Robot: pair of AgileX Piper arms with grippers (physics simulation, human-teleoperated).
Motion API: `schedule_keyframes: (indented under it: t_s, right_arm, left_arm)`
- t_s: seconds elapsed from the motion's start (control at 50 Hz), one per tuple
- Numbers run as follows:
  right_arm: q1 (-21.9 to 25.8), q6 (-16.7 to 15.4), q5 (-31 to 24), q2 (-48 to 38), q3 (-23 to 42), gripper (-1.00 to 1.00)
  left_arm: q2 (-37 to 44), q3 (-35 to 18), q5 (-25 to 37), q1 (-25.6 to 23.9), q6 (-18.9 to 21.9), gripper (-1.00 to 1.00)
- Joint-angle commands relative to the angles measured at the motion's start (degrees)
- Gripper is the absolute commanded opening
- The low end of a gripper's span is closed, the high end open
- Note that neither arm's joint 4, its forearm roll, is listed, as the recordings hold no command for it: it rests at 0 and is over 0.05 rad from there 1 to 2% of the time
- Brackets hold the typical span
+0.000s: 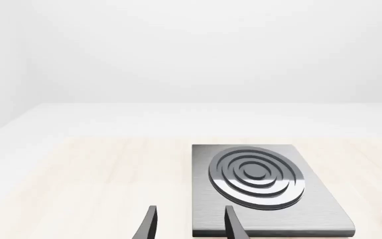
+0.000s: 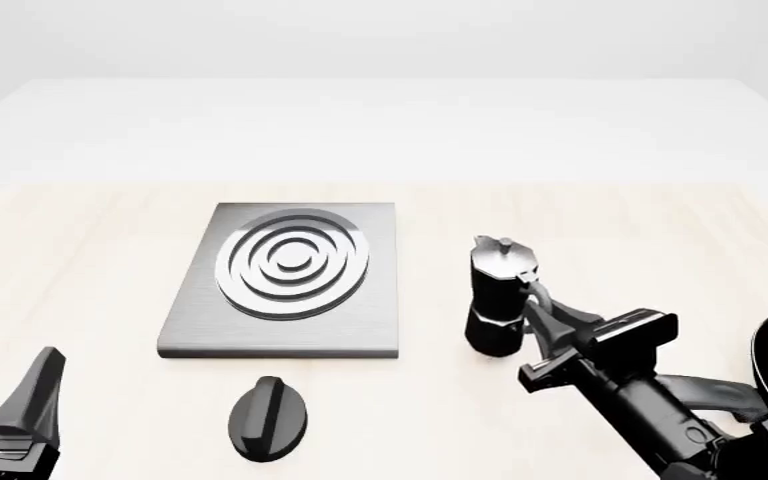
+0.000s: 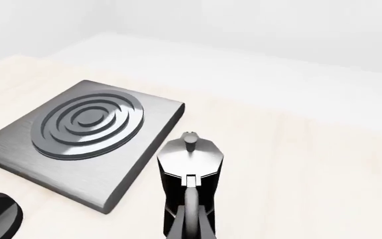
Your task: Put the moka pot on the stove.
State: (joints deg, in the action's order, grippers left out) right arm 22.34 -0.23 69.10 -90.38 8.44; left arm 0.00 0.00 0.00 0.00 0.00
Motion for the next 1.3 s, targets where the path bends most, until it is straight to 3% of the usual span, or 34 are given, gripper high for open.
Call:
schedule_keyframes:
  t_s: [0.02,0.54,1.3]
  right_arm:
    - [-0.4,-1.3,-0.1,3.0,0.3,-1.00]
    - [1.0,-2.5,-4.0,8.0,2.6,-1.00]
    - [4.4,-2.6,-14.5,13.7,12.0,-1.00]
  left_arm:
    - [0.0,0.0,0.0,0.0,0.0,1.00]
    - [0.0,0.0,0.0,0.0,0.0,1.00]
    - [0.0,0.0,0.0,0.0,0.0,1.00]
